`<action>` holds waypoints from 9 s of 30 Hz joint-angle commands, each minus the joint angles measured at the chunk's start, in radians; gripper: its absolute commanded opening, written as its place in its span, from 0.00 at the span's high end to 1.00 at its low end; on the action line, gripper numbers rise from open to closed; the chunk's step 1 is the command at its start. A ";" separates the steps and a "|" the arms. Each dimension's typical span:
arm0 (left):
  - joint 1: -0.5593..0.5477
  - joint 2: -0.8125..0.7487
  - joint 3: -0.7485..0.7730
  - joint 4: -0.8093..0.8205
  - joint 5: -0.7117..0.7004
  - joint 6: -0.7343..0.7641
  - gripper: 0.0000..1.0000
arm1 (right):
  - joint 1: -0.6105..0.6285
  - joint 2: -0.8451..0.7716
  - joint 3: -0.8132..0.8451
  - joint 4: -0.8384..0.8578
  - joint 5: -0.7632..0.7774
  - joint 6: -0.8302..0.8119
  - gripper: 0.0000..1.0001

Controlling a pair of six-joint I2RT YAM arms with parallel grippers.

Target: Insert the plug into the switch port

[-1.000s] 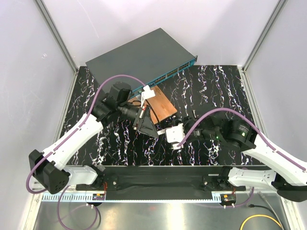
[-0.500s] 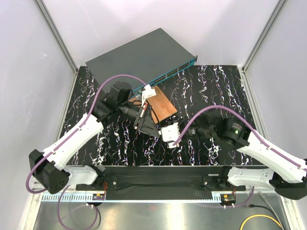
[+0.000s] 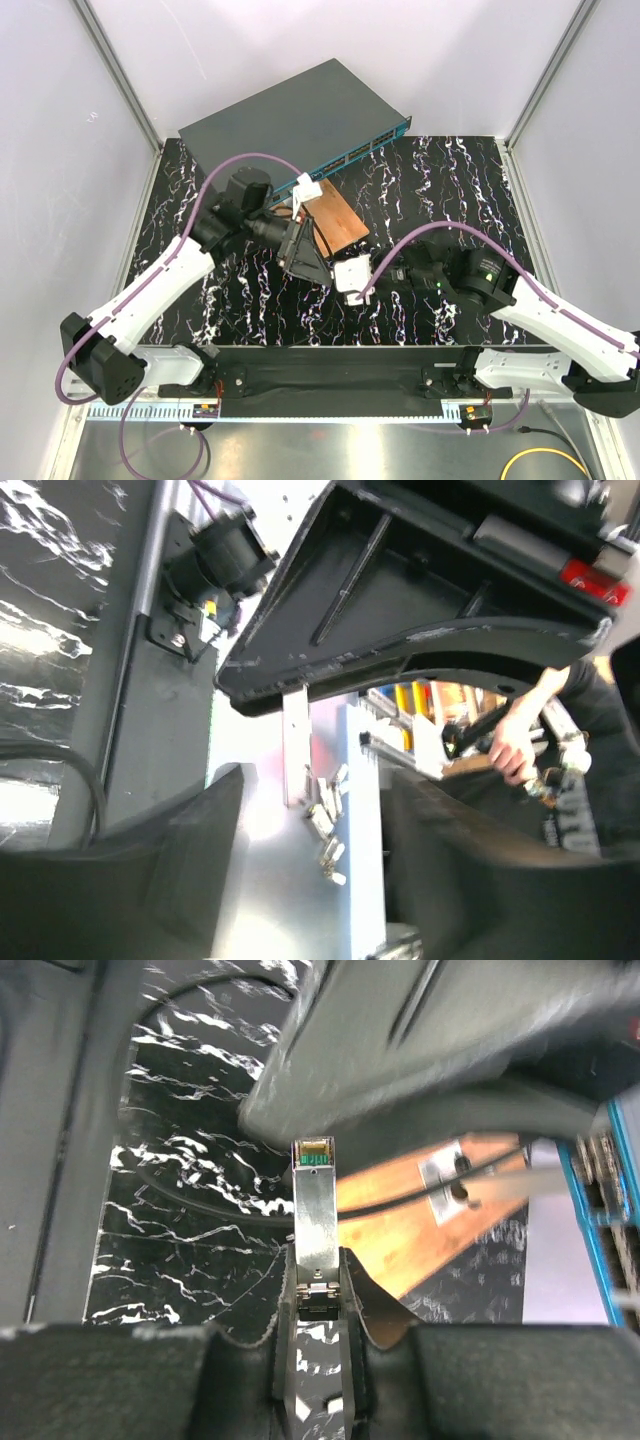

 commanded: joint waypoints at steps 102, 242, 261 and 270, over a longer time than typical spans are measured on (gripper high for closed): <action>0.875 -0.302 -0.405 0.526 -0.402 -0.634 0.01 | -0.172 0.494 0.320 0.323 0.501 0.943 1.00; 0.829 -0.259 -0.404 0.511 -0.396 -0.619 0.02 | -0.271 0.663 0.497 0.375 0.409 1.018 0.98; 0.809 -0.261 -0.433 0.527 -0.404 -0.628 0.02 | -0.270 0.655 0.421 0.701 0.491 1.105 1.00; 0.807 -0.264 -0.425 0.514 -0.401 -0.617 0.02 | -0.267 0.634 0.364 0.760 0.495 1.021 1.00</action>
